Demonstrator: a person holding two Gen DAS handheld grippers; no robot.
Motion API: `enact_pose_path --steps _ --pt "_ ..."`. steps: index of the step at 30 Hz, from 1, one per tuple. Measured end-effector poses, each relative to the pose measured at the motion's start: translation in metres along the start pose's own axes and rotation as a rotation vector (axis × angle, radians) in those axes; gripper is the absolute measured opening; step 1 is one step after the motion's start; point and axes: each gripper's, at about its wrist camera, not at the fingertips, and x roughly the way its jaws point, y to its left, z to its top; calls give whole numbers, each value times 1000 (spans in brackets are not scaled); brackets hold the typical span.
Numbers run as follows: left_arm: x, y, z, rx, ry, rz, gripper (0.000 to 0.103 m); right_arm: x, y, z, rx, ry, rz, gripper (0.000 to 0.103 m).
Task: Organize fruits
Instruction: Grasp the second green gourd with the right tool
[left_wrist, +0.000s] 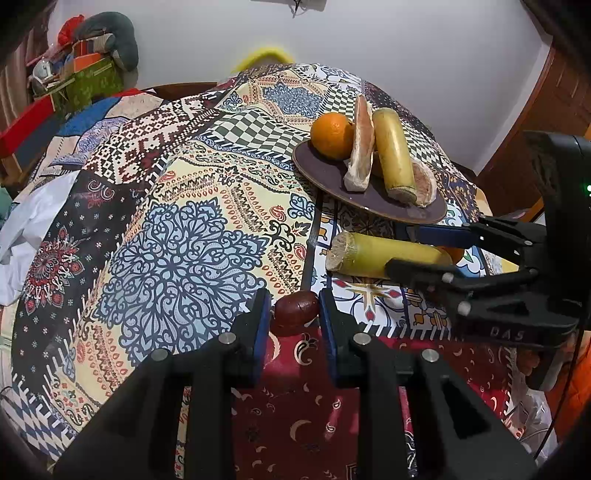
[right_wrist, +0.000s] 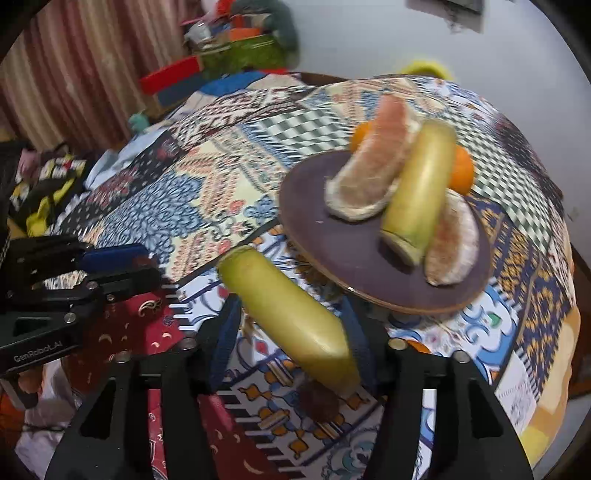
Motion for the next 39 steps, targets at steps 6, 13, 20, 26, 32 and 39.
enact_pose_path --steps 6,13,20,26,32,39 --pt "4 1 -1 -9 2 -23 26 10 11 3 -85 46 -35 62" --pt "2 3 -4 -15 0 -27 26 22 4 8 -41 81 -14 57" --pt "-9 5 -6 -25 -17 -28 26 12 5 9 30 95 79 38" --pt "-18 4 -8 -23 -31 -28 26 20 22 9 -14 122 115 35" --pt "-20 10 -8 -36 -28 -19 26 36 31 15 -9 110 110 35" --pt "-21 11 -6 -40 -35 -14 26 30 34 14 3 58 67 32"
